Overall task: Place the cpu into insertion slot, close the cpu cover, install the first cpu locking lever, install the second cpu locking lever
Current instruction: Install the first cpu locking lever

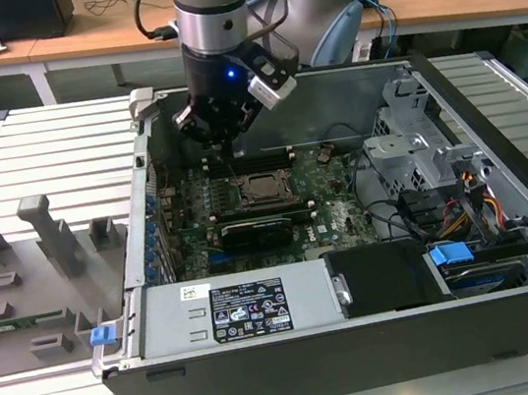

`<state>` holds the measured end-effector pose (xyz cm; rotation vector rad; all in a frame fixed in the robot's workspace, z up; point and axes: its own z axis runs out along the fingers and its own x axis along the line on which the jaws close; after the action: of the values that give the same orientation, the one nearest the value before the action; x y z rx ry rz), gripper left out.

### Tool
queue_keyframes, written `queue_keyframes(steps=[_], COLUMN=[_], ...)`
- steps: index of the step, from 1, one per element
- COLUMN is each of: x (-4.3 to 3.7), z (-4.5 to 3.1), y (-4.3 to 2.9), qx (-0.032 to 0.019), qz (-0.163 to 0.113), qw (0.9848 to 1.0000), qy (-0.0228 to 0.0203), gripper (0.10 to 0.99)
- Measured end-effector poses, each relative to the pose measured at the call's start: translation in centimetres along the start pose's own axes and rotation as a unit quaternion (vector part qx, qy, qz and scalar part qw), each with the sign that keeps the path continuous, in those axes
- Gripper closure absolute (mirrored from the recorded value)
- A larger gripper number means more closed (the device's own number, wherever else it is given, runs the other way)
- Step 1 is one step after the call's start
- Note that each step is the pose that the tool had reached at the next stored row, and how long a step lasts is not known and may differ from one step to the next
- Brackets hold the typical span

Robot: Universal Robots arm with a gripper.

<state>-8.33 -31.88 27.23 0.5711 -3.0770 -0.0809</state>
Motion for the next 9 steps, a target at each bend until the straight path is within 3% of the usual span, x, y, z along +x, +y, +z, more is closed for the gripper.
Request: queue_keyframes(steps=[5,9], x=[0.63,0.63], z=[0.36,0.72], y=[0.23,0.21], qx=[-0.0001,-0.0001], qz=[0.007,0.058], qw=[1.0,0.9983], qy=[-0.0016,-0.0042], gripper=[0.98,0.98])
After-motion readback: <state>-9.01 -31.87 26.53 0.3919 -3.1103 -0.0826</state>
